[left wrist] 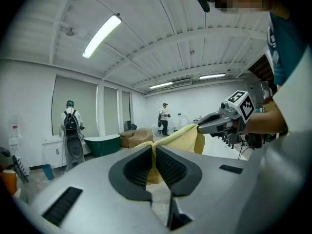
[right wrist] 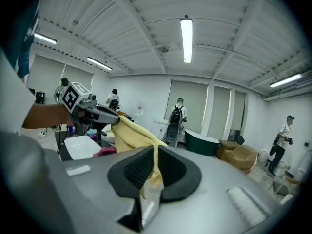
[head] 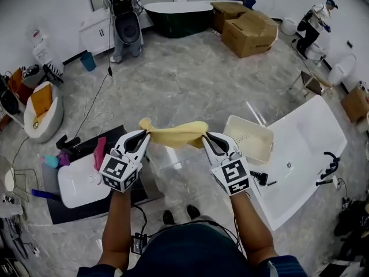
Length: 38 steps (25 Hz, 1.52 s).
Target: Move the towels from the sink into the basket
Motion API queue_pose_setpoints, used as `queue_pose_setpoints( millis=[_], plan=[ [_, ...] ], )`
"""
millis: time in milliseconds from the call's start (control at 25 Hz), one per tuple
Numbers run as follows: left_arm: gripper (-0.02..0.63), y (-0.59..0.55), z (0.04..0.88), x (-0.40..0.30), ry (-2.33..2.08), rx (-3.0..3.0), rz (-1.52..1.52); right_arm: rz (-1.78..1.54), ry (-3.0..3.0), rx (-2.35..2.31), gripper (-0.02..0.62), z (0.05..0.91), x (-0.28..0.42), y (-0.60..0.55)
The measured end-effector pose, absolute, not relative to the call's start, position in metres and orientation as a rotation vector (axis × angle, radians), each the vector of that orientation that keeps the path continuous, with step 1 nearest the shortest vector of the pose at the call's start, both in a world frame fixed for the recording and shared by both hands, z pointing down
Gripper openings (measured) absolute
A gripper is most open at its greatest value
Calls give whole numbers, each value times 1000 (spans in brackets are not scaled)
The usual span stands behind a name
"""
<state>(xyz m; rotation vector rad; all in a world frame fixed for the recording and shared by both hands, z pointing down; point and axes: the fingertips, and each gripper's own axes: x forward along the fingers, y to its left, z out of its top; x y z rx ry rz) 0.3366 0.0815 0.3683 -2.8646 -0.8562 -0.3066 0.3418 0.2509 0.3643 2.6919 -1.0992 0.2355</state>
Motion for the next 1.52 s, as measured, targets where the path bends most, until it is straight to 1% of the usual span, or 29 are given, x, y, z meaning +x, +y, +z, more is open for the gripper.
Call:
queue_pose_setpoints(
  millis=[400, 1080, 1280, 1520],
  plan=[
    [31, 126, 370, 349, -1131, -2758, -260, 256, -820, 2773, 35, 362, 322, 294],
    [31, 240, 358, 341, -1541, -2554, -161, 329, -358, 2821, 35, 357, 270, 398],
    [31, 289, 360, 356, -1587, -2514, -164, 342, -297, 2809, 35, 362, 277, 444],
    [31, 360, 383, 387, -1585, -2490, -221, 356, -291, 2834, 35, 383, 308, 513]
  ],
)
